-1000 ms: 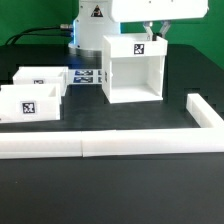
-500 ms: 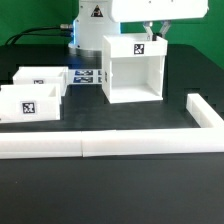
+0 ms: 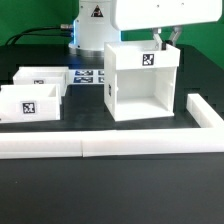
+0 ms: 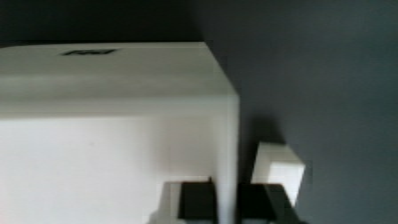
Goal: Assemble drawer
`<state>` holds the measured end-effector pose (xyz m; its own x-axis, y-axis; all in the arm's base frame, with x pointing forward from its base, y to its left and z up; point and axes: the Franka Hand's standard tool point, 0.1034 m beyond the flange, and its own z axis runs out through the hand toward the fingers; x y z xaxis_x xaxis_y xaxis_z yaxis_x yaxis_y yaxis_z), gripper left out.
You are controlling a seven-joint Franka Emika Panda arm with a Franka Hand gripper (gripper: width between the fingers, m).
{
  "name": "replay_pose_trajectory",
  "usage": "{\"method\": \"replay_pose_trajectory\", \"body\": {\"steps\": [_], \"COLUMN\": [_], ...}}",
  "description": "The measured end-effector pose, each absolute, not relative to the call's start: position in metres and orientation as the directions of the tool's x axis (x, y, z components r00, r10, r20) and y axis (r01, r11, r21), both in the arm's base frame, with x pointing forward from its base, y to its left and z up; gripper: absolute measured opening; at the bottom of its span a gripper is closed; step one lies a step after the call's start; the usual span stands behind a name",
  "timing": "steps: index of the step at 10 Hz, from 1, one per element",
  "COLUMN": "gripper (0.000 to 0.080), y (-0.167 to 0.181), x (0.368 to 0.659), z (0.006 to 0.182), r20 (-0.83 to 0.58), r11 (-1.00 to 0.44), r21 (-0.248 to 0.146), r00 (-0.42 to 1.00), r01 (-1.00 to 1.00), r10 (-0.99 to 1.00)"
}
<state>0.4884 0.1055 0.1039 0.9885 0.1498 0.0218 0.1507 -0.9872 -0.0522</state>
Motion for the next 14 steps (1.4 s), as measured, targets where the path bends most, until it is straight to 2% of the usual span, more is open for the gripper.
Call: {"method": "replay_pose_trajectory", "body": {"steps": [3,6,9,14], "gripper": [0.0038,0.0038,0.0038,0.0038], "y": [0.094,0.094,0.097,0.101], "x": [0.545,0.573,0.573,0.575], "z": [0.105,0.105,0.105,0.108], "r20": [0.071,0.103,0.106,0.089], "r11": [-0.987,-0.988,-0.988,-0.981], "r21": [-0.06,-0.064,-0.065,-0.107], "r00": [0.987,0.985,0.985,0.981], "r01": [0.146,0.144,0.141,-0.162], "r10": [0.142,0.137,0.134,-0.172]}}
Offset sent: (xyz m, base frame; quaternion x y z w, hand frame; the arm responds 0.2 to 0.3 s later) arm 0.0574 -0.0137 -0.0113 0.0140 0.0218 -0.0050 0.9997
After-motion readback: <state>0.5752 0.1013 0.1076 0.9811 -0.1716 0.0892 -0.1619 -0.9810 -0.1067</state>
